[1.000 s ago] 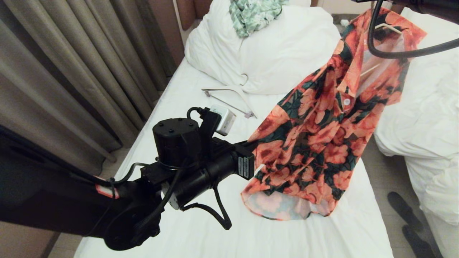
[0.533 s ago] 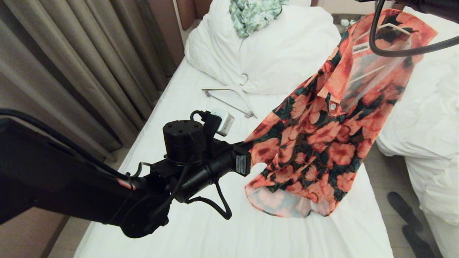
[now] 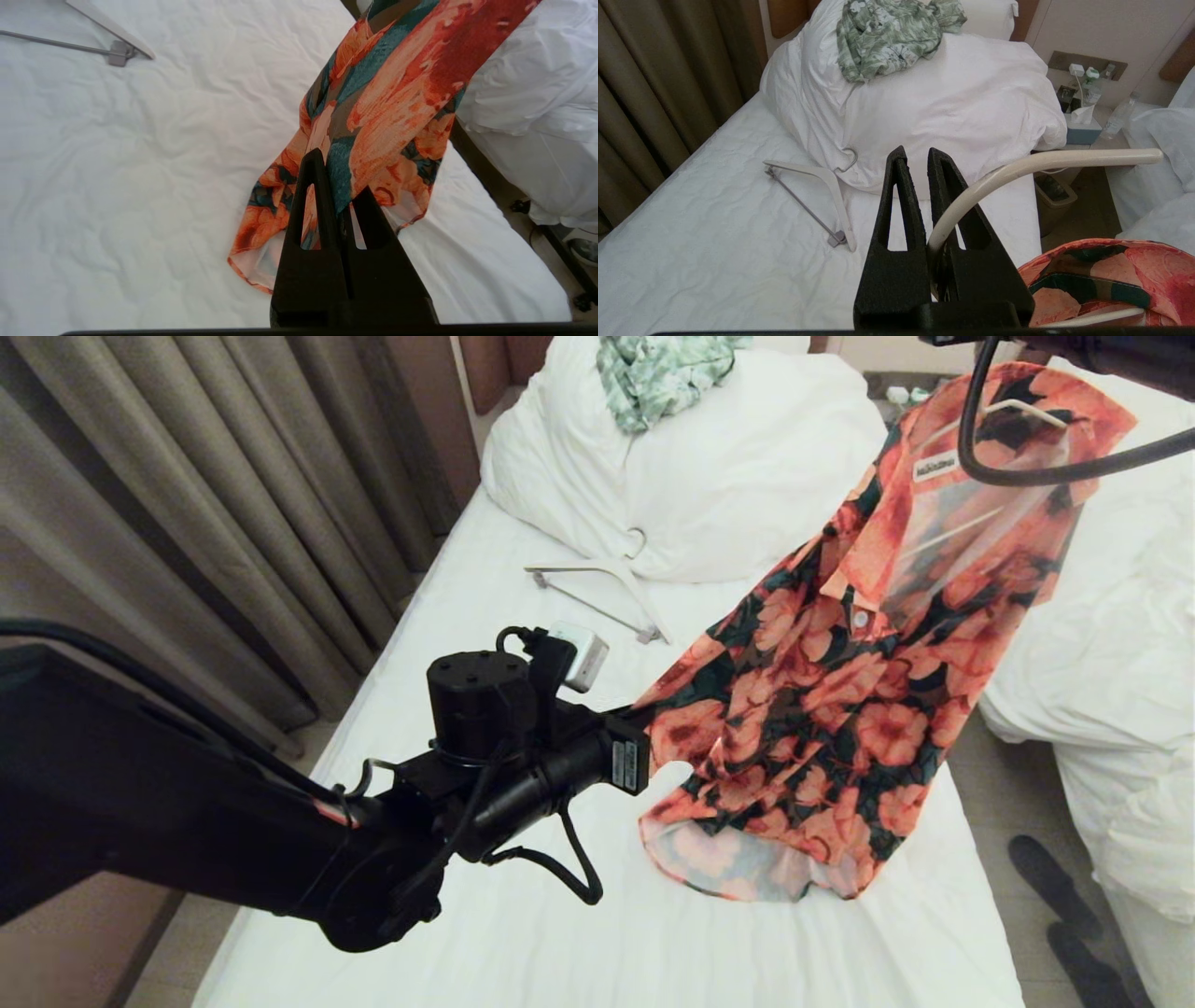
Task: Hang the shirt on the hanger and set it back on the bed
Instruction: Take the clothes hanger out of the clothes
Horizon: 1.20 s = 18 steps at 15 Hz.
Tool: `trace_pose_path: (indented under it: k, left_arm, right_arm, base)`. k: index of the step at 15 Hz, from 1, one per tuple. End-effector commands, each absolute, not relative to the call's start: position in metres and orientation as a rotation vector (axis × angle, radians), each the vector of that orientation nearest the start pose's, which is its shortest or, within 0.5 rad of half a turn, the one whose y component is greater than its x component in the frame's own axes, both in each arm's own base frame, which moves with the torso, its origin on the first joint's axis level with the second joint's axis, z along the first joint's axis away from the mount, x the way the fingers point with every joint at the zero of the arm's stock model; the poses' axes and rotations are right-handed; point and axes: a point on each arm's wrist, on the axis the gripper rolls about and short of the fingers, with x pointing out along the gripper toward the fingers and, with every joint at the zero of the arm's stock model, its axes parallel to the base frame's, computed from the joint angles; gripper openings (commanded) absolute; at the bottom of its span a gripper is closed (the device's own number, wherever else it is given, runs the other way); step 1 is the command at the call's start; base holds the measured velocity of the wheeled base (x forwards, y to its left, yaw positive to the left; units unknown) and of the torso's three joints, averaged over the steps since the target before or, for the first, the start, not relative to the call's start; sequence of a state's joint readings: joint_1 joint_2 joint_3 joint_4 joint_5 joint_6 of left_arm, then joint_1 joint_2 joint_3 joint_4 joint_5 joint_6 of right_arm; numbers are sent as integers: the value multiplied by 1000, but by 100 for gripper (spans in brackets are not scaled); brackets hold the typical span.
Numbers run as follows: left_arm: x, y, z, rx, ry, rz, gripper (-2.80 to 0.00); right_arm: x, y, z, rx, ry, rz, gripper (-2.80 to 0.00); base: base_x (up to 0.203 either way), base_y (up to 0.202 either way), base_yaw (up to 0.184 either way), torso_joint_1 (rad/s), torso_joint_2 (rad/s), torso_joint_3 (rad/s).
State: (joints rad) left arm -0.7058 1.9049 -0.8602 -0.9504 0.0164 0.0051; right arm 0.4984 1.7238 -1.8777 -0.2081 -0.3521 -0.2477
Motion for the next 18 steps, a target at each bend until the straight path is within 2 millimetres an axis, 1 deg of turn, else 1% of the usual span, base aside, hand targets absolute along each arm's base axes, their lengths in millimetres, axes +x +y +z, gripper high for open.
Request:
trace_pose_path:
  k: [1,3,5,6,8,9,10,11,12,13,15,16,18]
  left_arm:
    - [270,-224,168,33,62,-678,-280]
    - [274,-217,178,19,33,-658,-280]
    - [272,-213,176,54,32,-654,-280]
    - [271,-213,178,62,24,-659,0]
    - [274,-209,179,57,22,-654,0]
    - [280,-199,180,57,18,-640,0]
    - [288,-185,184,54,5,-613,0]
    - [298,-168,191,49,-17,-574,0]
    - [311,-146,201,43,-48,-513,0]
    - [324,-121,210,41,-80,-440,0]
    - [344,-70,224,39,-129,-312,0]
    - [350,-45,229,44,-144,-278,-280]
    - [355,-12,234,55,-161,-259,-280]
  right_arm:
    - [271,139,431,-100,-339,103,-280]
    - [276,142,427,-103,-329,103,-280]
    - [277,143,428,-103,-333,104,-280]
    - [279,143,428,-103,-333,104,-280]
    - [280,144,427,-105,-328,104,-280]
    - [281,145,426,-107,-327,104,-280]
    - [283,146,426,-107,-327,103,-280]
    - [286,147,426,-106,-329,102,-280]
    - [290,150,425,-104,-331,101,-280]
    - [295,153,424,-105,-330,102,-280]
    - [307,162,415,-121,-315,107,-280]
    - [313,167,409,-137,-304,113,-280]
    - [317,174,405,-130,-320,121,-280]
  base:
    - [0,0,0,0,0,0]
    - [0,0,0,0,0,0]
    - [0,0,0,0,0,0]
    - [0,0,0,0,0,0]
    - [0,0,0,0,0,0]
    - [0,0,0,0,0,0]
    - [0,0,0,0,0,0]
    - [0,0,0,0,0,0]
    - [0,0,0,0,0,0]
    - [0,0,0,0,0,0]
    - [0,0,0,0,0,0]
    - [0,0,0,0,0,0]
    - [0,0,0,0,0,0]
